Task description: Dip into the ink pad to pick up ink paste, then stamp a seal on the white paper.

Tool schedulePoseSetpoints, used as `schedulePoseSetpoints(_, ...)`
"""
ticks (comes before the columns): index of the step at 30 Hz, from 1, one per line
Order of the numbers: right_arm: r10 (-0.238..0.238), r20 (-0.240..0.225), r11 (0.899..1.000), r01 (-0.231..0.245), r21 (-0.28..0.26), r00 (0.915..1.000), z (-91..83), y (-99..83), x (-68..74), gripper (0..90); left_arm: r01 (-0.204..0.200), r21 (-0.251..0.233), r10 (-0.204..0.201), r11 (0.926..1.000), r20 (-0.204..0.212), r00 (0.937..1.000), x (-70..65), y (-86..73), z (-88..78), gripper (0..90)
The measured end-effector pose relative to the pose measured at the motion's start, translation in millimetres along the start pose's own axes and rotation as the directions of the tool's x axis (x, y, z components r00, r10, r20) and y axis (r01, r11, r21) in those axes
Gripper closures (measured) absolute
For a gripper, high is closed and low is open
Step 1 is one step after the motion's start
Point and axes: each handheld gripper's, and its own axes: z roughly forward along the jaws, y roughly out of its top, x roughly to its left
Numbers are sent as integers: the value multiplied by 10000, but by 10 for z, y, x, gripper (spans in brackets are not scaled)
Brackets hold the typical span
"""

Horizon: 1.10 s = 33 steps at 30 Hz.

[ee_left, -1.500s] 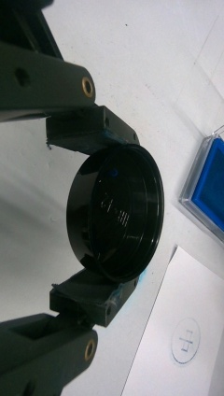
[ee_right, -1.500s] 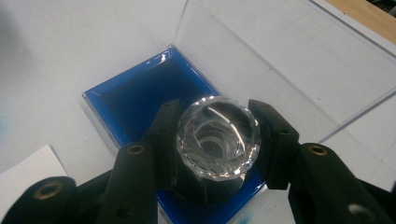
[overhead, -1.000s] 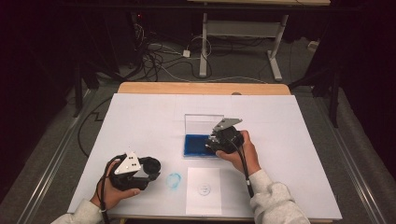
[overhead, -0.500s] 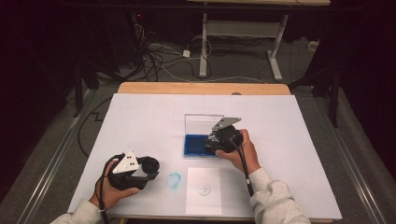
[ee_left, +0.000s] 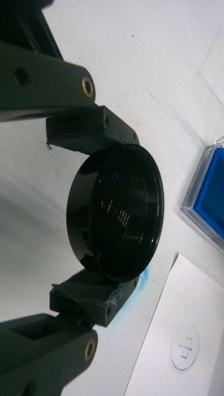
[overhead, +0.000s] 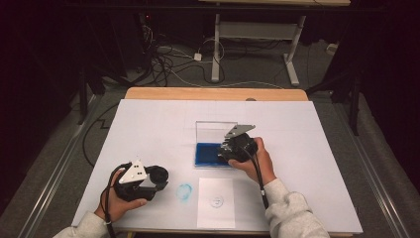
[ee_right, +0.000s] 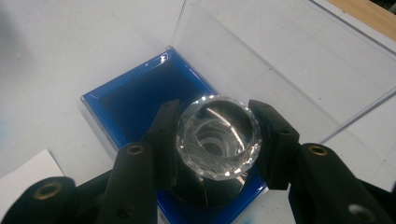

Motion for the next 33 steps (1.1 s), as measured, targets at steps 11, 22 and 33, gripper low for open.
schedulePoseSetpoints(11, 220, -302, 9931, -253, -1141, 9993, -354, 139, -23, 566, 172, -61, -173, 9998, -113, 9998, 24, 4, 12, 366)
schedulePoseSetpoints(22, 298, -562, 9805, -401, -1921, 9980, -691, 170, -46, 566, -7, -99, 6, 10000, -119, 9999, 1, 43, 6, 366)
schedulePoseSetpoints(33, -433, -807, 9675, 217, -2521, 9958, -977, 282, 145, 566, -182, -15, 181, 9998, -160, 9997, -16, 31, -17, 366)
